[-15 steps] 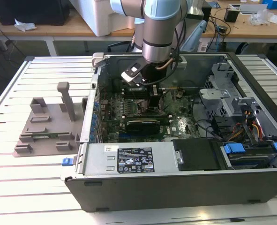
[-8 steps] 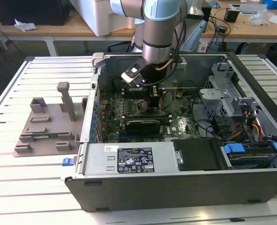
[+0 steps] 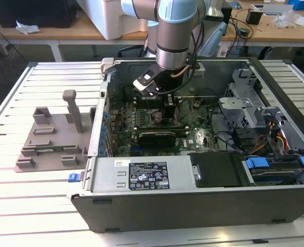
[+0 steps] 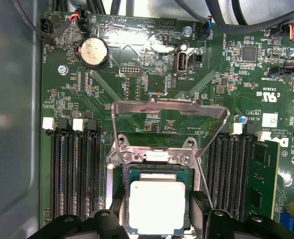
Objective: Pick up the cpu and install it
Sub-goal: 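Place the cpu into insertion slot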
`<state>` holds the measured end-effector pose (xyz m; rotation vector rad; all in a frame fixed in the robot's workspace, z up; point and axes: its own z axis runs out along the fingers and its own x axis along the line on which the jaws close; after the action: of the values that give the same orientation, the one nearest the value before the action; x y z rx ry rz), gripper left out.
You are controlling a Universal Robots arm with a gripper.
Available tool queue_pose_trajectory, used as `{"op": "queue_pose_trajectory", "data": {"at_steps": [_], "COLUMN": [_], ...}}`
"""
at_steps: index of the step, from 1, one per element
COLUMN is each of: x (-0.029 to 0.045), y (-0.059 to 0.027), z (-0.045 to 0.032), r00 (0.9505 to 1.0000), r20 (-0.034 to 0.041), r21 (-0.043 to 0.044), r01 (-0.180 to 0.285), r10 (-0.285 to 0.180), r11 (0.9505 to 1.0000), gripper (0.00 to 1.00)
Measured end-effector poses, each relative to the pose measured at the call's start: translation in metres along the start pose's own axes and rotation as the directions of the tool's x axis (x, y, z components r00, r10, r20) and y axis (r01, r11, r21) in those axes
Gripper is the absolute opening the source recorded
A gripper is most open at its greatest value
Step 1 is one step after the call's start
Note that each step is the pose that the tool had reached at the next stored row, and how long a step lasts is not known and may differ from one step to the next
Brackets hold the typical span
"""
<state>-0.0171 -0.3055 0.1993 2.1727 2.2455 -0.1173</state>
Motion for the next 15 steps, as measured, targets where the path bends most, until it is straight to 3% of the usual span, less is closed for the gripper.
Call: {"op": "queue_pose_trajectory", "data": {"at_steps": [8, 10, 11, 12, 13, 14, 15], "x": [0.0064, 0.0061, 0.0061, 0.0021, -0.003, -0.0061, -0.0061], "y": [-0.0042, -0.0048, -0.0048, -0.0052, -0.006, -0.0062, -0.0061], "z": [-0.0002, -0.0114, -0.0128, -0.0126, -0.0122, -0.0102, -0.0092], "r00": [1.0, 1.0, 1.0, 0.9993, 0.9981, 0.998, 0.999], "r20": [0.0, 0.0, -0.0013, -0.0372, -0.0615, -0.0618, -0.0384], "r21": [0.0, 0.0, -0.0003, -0.0013, -0.0023, -0.0028, -0.0014], "r01": [0.0, 0.0, 0.0, 0.001, 0.004, 0.012, 0.021], "r10": [0.0, 0.0, 0.0, -0.002, -0.004, -0.012, -0.021], "r11": [1.0, 1.0, 1.0, 1.0, 1.0, 0.9999, 0.9998], "gripper": [0.62, 0.62, 0.47, 0.36, 0.18, 0.11, 0.11]}}
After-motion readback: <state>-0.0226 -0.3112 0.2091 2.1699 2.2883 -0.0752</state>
